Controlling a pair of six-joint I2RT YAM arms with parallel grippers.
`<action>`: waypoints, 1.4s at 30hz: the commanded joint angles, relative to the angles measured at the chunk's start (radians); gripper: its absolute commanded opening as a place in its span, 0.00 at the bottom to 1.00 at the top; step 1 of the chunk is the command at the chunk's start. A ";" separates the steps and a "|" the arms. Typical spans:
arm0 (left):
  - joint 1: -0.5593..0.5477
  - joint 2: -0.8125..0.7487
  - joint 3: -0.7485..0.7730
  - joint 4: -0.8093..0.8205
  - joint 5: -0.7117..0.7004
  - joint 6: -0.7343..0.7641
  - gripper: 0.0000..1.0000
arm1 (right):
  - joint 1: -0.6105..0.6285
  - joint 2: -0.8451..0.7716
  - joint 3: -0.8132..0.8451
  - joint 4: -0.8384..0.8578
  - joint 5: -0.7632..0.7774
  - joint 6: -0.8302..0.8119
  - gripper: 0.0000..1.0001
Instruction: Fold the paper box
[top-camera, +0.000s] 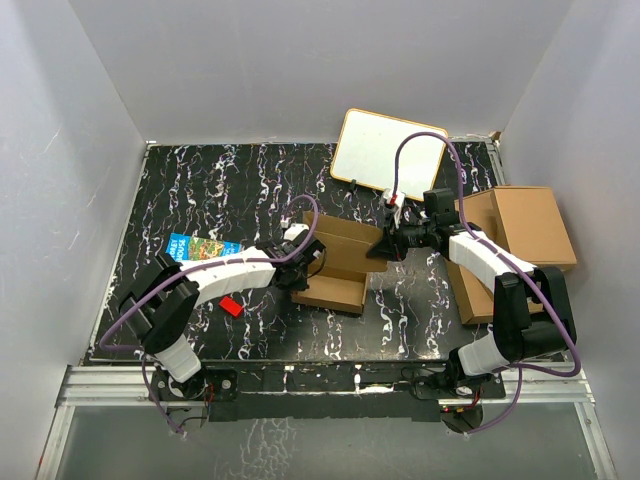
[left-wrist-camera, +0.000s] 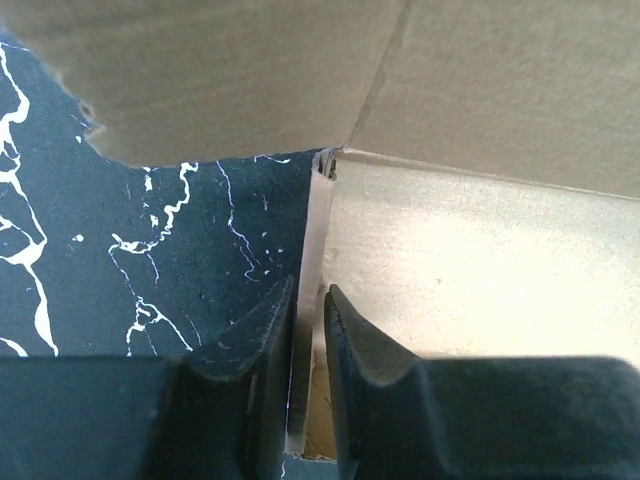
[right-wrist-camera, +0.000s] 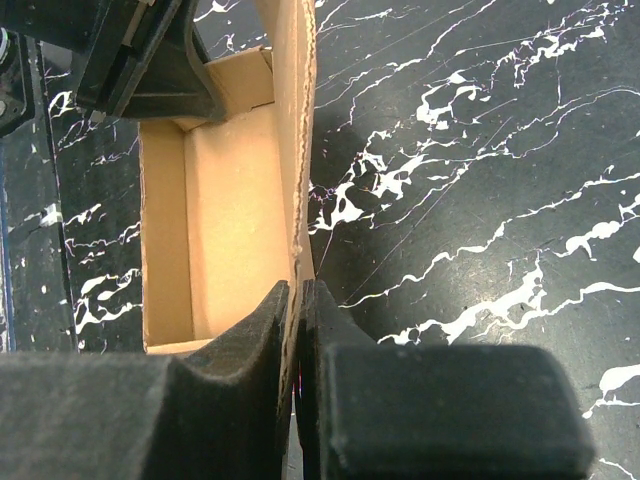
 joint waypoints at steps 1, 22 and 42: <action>-0.005 0.008 0.032 -0.025 -0.024 -0.001 0.20 | 0.009 -0.030 0.001 0.030 -0.029 -0.017 0.08; -0.004 -0.031 0.038 0.035 -0.083 0.045 0.31 | 0.015 -0.037 -0.005 0.027 -0.046 -0.032 0.08; -0.012 -0.173 -0.181 0.286 -0.116 0.158 0.13 | 0.018 -0.058 -0.008 0.014 -0.105 -0.070 0.08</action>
